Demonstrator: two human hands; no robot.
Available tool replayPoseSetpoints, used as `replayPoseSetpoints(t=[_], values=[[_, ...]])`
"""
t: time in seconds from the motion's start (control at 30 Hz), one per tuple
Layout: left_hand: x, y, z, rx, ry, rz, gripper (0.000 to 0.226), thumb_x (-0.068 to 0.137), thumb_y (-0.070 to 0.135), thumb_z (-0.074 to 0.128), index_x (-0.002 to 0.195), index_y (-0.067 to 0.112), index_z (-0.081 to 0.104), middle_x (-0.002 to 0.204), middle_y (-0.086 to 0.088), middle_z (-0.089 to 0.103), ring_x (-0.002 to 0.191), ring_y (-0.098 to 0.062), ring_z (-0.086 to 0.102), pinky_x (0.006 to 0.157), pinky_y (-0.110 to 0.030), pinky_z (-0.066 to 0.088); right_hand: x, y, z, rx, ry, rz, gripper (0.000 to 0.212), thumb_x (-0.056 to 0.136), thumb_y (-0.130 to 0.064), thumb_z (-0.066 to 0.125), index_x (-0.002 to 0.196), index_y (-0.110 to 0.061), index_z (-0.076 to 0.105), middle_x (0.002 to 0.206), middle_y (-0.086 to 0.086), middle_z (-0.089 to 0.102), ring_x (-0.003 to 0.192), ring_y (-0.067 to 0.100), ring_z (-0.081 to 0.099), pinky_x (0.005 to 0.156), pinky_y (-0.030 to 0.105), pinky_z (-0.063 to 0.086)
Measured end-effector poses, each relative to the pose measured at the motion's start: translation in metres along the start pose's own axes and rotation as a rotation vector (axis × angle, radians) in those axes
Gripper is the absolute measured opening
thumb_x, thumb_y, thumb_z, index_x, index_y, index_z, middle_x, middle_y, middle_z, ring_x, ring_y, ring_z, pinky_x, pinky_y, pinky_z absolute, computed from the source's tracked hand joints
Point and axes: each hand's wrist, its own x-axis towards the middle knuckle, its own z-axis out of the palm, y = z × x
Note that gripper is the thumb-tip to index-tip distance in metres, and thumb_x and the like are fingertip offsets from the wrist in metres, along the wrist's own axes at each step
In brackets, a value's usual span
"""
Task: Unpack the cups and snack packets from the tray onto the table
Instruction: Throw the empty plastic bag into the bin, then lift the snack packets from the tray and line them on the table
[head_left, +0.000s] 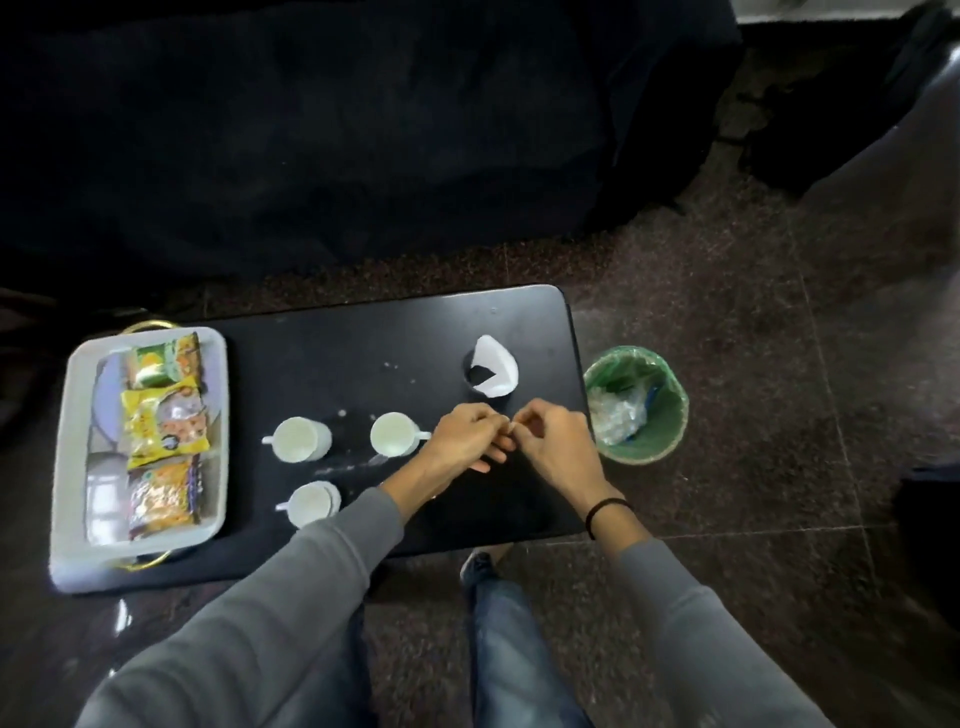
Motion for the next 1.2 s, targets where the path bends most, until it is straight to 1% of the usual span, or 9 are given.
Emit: replayPoseSetpoints(t=[0.33, 0.57, 0.7, 0.8, 0.9, 0.97, 1.03, 1.13, 1.2], values=[[-0.05, -0.115, -0.187, -0.207, 0.212, -0.041, 0.02, 0.099, 0.019, 0.051, 0.088, 0.017, 0.068, 0.073, 0.003, 0.076, 0.055, -0.006, 0.066, 0.048, -0.018, 0.049, -0.014, -0.158, 0.139, -0.088, -0.188, -0.212, 0.008, 0.091, -0.024, 0.069, 0.093, -0.02, 0.075, 0.088, -0.002, 0.078, 0.085, 0.019, 0.072, 0.081, 0.039, 0.06], [-0.057, -0.207, -0.315, -0.291, 0.307, -0.102, 0.018, 0.099, 0.021, 0.054, 0.094, 0.013, 0.069, 0.084, -0.005, 0.078, 0.072, -0.017, 0.07, 0.057, -0.025, 0.05, -0.006, -0.265, 0.269, -0.15, -0.291, -0.312, 0.008, 0.091, -0.026, 0.067, 0.089, -0.023, 0.075, 0.083, -0.005, 0.076, 0.082, 0.018, 0.072, 0.076, 0.04, 0.062], [-0.048, -0.249, -0.372, -0.301, 0.316, -0.119, 0.022, 0.1, 0.022, 0.054, 0.098, 0.008, 0.07, 0.084, -0.005, 0.076, 0.067, -0.016, 0.069, 0.052, -0.023, 0.052, 0.004, -0.31, 0.335, -0.193, -0.337, -0.343, 0.014, 0.095, -0.025, 0.063, 0.093, -0.017, 0.075, 0.092, 0.002, 0.078, 0.093, 0.025, 0.071, 0.082, 0.043, 0.061], [-0.036, -0.273, -0.407, -0.258, 0.312, -0.126, 0.019, 0.1, 0.024, 0.054, 0.095, 0.014, 0.069, 0.086, -0.003, 0.077, 0.07, -0.016, 0.07, 0.057, -0.026, 0.052, 0.017, -0.331, 0.374, -0.242, -0.361, -0.349, 0.014, 0.097, -0.026, 0.063, 0.095, -0.018, 0.075, 0.098, 0.001, 0.078, 0.096, 0.025, 0.071, 0.086, 0.042, 0.06], [-0.019, -0.289, -0.431, -0.211, 0.347, -0.133, 0.018, 0.096, 0.019, 0.054, 0.097, 0.01, 0.07, 0.095, -0.009, 0.077, 0.082, -0.025, 0.073, 0.064, -0.029, 0.05, 0.033, -0.336, 0.399, -0.302, -0.329, -0.323, 0.013, 0.097, -0.027, 0.061, 0.096, -0.02, 0.073, 0.101, 0.0, 0.074, 0.102, 0.026, 0.069, 0.083, 0.04, 0.059], [-0.006, -0.299, -0.442, -0.067, 0.436, -0.168, 0.018, 0.093, 0.02, 0.055, 0.096, 0.011, 0.071, 0.093, -0.006, 0.076, 0.072, -0.017, 0.068, 0.059, -0.026, 0.045, 0.045, -0.334, 0.411, -0.333, -0.234, -0.289, 0.013, 0.097, -0.025, 0.06, 0.104, -0.019, 0.069, 0.107, 0.001, 0.067, 0.109, 0.028, 0.065, 0.082, 0.039, 0.057], [0.005, -0.307, -0.448, 0.041, 0.508, -0.204, 0.016, 0.091, 0.023, 0.059, 0.095, 0.01, 0.066, 0.091, -0.005, 0.069, 0.065, -0.011, 0.058, 0.054, -0.027, 0.04, 0.056, -0.329, 0.418, -0.335, -0.15, -0.235, 0.026, 0.098, -0.025, 0.062, 0.121, -0.015, 0.062, 0.125, 0.007, 0.061, 0.121, 0.03, 0.058, 0.089, 0.041, 0.053], [0.024, -0.319, -0.451, 0.037, 0.504, -0.233, 0.05, 0.094, 0.037, 0.064, 0.127, -0.001, 0.056, 0.119, -0.018, 0.064, 0.102, -0.031, 0.066, 0.076, -0.042, 0.05, 0.074, -0.32, 0.428, -0.241, -0.122, -0.125, 0.04, 0.098, -0.023, 0.063, 0.132, -0.006, 0.05, 0.133, 0.015, 0.057, 0.124, 0.032, 0.055, 0.085, 0.036, 0.048], [0.034, -0.325, -0.449, 0.031, 0.516, -0.224, 0.061, 0.095, 0.045, 0.062, 0.135, 0.0, 0.05, 0.126, -0.016, 0.061, 0.112, -0.033, 0.062, 0.079, -0.042, 0.047, 0.082, -0.314, 0.433, -0.173, -0.126, -0.048, 0.04, 0.099, -0.025, 0.061, 0.131, -0.007, 0.047, 0.126, 0.016, 0.062, 0.098, 0.024, 0.063, 0.066, 0.024, 0.045]])
